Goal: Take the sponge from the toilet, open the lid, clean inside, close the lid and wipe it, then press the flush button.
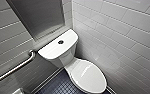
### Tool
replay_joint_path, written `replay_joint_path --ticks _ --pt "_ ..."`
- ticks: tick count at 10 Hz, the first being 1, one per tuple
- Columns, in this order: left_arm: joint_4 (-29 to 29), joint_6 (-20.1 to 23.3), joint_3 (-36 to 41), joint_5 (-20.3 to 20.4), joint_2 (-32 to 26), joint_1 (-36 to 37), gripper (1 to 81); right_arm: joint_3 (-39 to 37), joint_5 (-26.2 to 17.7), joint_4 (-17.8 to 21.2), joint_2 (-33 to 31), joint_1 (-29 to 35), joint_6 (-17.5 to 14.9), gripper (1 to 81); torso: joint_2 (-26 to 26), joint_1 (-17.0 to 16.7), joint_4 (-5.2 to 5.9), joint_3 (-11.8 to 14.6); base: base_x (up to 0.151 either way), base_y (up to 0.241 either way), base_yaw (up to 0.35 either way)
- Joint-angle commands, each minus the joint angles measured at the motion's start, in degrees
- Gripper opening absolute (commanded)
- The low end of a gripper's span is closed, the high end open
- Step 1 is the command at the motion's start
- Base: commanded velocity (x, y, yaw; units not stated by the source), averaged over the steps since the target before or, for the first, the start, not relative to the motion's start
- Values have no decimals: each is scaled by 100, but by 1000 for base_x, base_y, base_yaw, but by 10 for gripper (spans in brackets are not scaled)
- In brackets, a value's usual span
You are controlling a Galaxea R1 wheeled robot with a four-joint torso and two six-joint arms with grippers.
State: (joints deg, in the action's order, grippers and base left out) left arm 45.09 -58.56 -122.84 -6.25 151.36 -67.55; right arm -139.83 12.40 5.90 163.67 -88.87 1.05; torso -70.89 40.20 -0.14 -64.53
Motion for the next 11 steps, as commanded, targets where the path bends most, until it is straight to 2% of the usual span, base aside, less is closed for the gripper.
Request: replay_joint_path --ticks 1,2,3,5,6,7,8,9,11 --pt "852 81 -2462 -201 1414 -1265 811 -254 -641 -98 220 -250 0 10 0 0 0 0 0 0 0" --pt "808 468 -2508 -201 1442 -1388 811 -430 -967 -98 309 -268 -17 10 0 0 0 0 0 0 0" --pt "492 1154 -2517 -201 1529 -1485 811 -562 -1099 -80 406 -277 1 10 -2 0 0 0 0 0 0" --pt "-730 2657 -2543 -218 1670 -1494 811 -633 -1117 -107 520 -321 1 10 -2 0 0 0 0 0 0" --pt "-2215 4238 -2552 -201 1636 -1451 811 -650 -1117 -98 607 -329 9 10 -2 0 0 2 0 0 0" --pt "-3296 5345 -2508 -184 1557 -1433 811 -556 -1030 -63 573 -381 18 10 -2 0 0 2 0 0 0" --pt "-3760 5810 -2482 -175 1522 -1433 811 -426 -986 -63 505 -391 27 10 -4 0 0 2 0 0 0" --pt "-4148 6164 -2464 -183 1503 -1433 811 300 -759 -63 112 -417 27 10 -6 -2 0 2 0 0 0" --pt "-4202 6155 -2490 -210 1599 -1424 811 1998 -248 -54 -969 -400 27 10 -6 -2 0 2 0 0 0"
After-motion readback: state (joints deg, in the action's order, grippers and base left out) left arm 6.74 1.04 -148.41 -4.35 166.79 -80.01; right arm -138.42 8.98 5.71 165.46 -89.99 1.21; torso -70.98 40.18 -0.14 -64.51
